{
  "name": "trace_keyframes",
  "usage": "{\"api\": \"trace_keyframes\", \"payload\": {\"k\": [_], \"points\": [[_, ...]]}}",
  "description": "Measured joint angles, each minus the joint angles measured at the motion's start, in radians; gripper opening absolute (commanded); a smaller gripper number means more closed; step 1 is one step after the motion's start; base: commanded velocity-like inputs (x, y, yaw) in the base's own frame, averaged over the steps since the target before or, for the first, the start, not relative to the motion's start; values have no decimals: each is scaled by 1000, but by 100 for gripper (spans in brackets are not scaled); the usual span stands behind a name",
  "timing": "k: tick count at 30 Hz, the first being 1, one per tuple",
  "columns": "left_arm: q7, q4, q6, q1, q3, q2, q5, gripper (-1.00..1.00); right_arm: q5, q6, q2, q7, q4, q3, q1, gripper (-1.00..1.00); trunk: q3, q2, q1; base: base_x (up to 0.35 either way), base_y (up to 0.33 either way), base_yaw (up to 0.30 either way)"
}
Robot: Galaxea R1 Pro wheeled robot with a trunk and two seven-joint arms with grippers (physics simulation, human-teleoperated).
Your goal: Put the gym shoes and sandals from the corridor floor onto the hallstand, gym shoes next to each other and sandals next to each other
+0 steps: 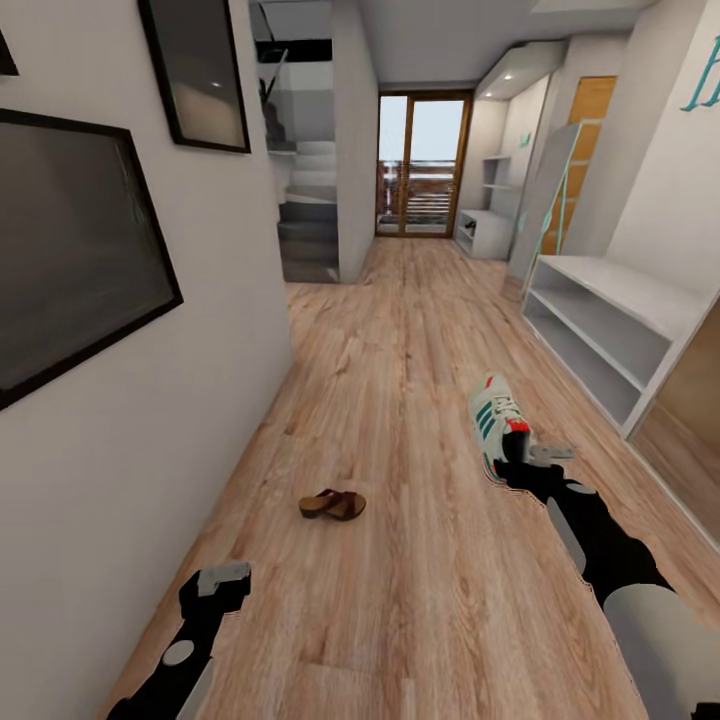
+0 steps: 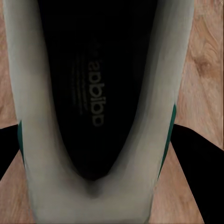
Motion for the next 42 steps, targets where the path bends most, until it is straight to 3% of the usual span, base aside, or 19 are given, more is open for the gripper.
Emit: {"api": "trace_keyframes", "payload": {"k": [3,7,11,23,30,42], "points": [[0,2,0,0,0,3,0,100,1,0,-41,5,0,-4,-1,-100,0,0,0,340,0,0],[0,3,-1,0,4,7,1,100,1,0,-73,7,3,-6,-1,-100,0,0,0,340,0,0],[0,4,-2,0,4,8,1,100,-1,1,-74,8,3,-5,-1,-100,0,0,0,340,0,0],[0,2,0,0,1,6,0,100,-2,2,-74,9,0,-5,-1,-100,0,0,1,22,0,-245],[0,2,0,0,1,7,0,100,-2,2,-74,9,-1,-5,-1,-100,0,0,0,80,0,-35],[0,2,0,0,1,7,0,100,-2,2,-73,9,-2,-4,-1,-100,0,0,0,305,-1,-3]]}}
